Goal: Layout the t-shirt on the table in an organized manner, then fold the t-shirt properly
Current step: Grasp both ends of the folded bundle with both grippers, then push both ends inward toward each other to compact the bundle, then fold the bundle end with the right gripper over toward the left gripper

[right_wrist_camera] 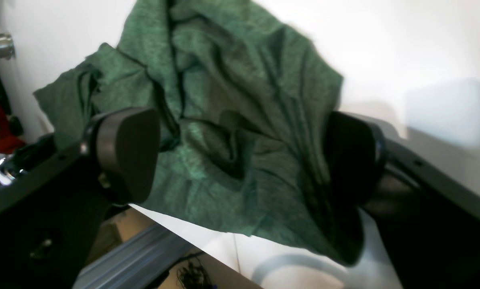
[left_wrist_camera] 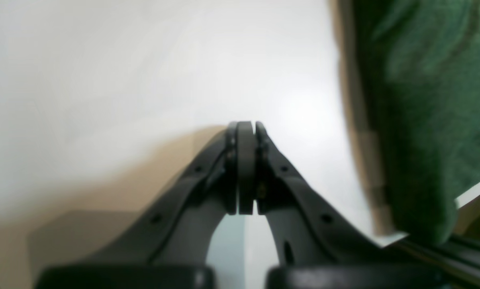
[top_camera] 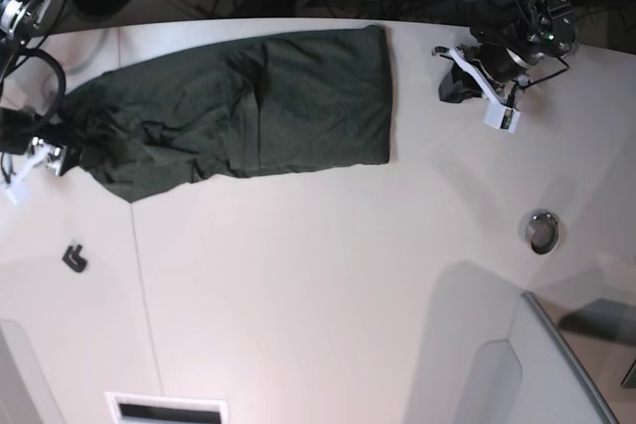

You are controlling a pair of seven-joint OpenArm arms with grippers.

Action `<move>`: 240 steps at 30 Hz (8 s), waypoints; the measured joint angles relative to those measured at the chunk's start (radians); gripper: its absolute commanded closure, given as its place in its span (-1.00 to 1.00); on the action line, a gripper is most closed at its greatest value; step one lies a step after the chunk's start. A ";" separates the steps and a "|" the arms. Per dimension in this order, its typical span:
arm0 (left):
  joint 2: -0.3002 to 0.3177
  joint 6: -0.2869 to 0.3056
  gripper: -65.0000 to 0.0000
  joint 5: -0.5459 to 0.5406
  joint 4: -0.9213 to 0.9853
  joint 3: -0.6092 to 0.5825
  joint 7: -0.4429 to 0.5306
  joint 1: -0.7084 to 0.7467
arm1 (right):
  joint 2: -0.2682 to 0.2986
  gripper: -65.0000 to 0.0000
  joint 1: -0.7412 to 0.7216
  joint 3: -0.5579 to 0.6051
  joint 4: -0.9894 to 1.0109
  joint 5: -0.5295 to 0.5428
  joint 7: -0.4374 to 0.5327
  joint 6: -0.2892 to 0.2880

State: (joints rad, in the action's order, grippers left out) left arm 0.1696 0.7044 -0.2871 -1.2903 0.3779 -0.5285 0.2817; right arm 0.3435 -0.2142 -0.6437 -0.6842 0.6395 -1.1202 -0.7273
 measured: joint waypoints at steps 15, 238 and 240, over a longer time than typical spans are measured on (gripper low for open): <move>-0.056 -0.012 1.00 0.022 -0.049 -0.121 -0.020 -0.002 | -0.067 -0.86 0.033 0.159 -0.014 0.096 0.060 -0.037; 0.100 -0.014 1.00 0.032 -0.213 -0.141 -0.225 0.009 | -0.462 -0.17 0.018 1.083 -0.525 -0.044 -0.150 0.407; 0.100 -0.014 1.00 0.032 -0.213 -0.141 -0.225 0.009 | -0.468 -0.17 0.006 1.117 -0.511 -0.037 -0.134 0.407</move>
State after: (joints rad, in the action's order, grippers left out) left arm 0.2695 0.6899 -0.2546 -1.5032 0.2367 -0.7536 0.2909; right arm -0.1242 -0.2077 0.4736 -1.1954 0.6025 -1.2541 -0.3206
